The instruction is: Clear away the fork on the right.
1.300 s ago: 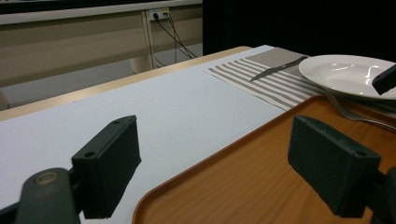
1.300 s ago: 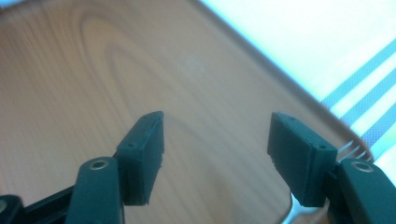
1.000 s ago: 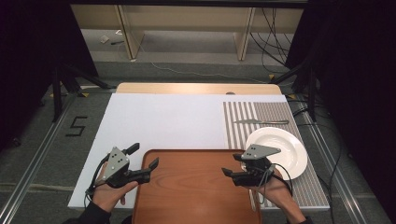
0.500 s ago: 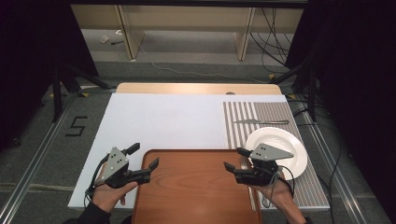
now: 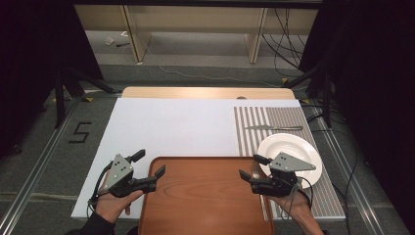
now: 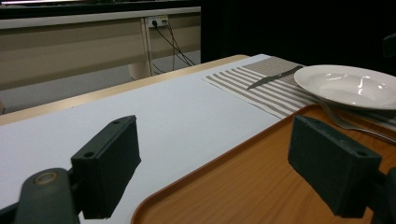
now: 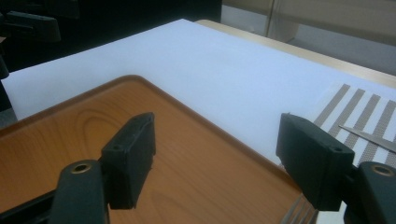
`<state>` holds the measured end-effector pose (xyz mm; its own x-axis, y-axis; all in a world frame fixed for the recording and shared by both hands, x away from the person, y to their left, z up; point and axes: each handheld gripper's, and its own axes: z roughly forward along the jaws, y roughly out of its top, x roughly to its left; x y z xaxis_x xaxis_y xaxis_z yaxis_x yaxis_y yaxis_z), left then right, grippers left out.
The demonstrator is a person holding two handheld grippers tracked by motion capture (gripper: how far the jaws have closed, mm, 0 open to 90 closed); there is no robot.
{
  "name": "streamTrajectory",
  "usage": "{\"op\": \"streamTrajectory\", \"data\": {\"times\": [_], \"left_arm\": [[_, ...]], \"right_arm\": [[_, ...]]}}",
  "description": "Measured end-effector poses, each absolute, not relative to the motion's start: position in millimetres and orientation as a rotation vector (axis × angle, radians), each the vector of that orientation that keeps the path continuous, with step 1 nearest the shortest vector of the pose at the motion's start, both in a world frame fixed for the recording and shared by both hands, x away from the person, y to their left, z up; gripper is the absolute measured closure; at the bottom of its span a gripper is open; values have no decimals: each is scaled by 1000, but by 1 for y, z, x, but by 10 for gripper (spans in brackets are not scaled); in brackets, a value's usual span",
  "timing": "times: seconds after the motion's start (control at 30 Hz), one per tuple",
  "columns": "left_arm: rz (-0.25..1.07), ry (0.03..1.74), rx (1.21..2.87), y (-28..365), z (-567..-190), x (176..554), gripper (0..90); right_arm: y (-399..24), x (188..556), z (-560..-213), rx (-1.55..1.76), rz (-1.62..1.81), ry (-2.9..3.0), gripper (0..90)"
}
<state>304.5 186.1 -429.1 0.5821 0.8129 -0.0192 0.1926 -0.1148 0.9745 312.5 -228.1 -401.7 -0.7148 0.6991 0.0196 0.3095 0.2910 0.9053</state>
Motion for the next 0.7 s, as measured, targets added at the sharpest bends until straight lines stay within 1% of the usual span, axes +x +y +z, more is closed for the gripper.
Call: {"op": "streamTrajectory", "data": {"times": [0.37,0.7], "left_arm": [[656,853,1639,185,-429,304,164],[655,851,1641,185,-430,305,164]], "right_arm": [[-239,305,-399,936,1452,2104,254],[-239,305,-398,930,1442,2073,250]]}}
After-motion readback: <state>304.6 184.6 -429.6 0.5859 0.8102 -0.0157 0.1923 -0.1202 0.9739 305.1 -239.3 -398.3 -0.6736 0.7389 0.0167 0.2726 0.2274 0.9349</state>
